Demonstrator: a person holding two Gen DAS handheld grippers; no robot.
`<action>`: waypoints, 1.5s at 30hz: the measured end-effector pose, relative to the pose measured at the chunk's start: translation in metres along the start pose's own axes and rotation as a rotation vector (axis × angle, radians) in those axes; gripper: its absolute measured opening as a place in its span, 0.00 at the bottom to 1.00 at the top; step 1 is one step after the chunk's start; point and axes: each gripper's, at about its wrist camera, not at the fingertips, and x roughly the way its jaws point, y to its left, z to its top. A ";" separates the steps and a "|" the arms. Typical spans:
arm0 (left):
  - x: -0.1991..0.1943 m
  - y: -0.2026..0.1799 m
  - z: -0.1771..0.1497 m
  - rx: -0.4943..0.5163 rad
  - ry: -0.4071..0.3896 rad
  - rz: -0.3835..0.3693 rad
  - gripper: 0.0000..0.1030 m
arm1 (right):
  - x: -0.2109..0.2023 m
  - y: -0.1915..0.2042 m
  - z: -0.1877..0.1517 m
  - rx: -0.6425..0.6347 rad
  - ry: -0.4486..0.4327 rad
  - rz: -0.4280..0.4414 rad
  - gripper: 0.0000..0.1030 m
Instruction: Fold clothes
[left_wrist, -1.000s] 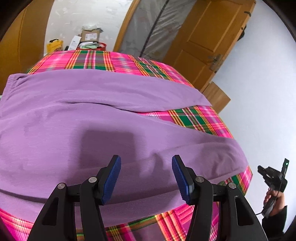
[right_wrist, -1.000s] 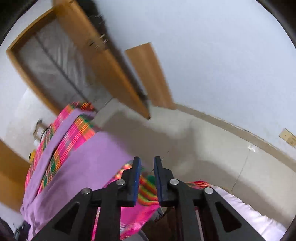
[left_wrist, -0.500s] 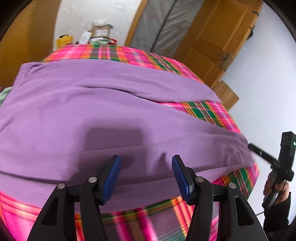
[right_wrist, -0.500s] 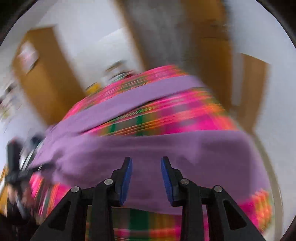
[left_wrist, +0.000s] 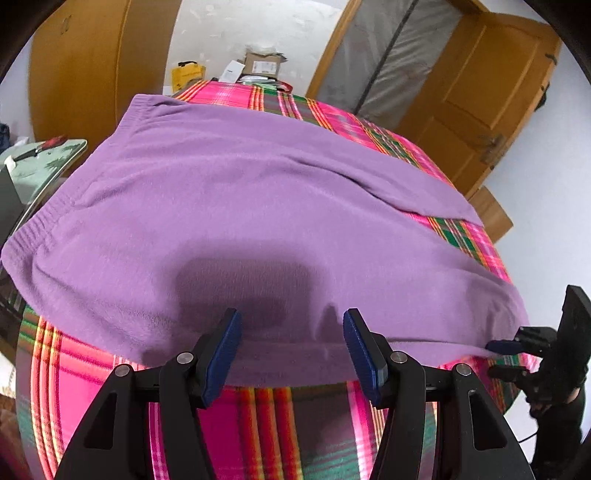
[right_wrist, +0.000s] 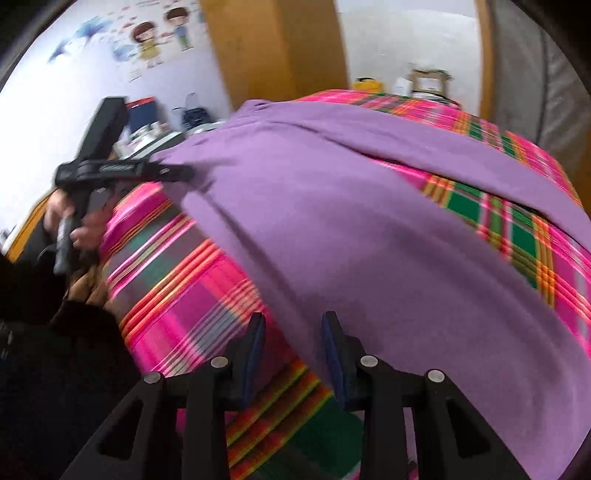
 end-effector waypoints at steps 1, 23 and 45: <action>-0.002 0.001 -0.001 -0.001 -0.002 0.000 0.58 | 0.000 0.001 -0.002 -0.006 0.005 0.017 0.32; -0.018 -0.021 -0.032 0.075 -0.022 -0.035 0.61 | 0.039 0.021 0.031 0.016 -0.074 0.095 0.32; -0.043 0.143 0.006 -0.464 -0.217 0.292 0.38 | 0.038 0.010 0.041 0.080 -0.092 0.081 0.32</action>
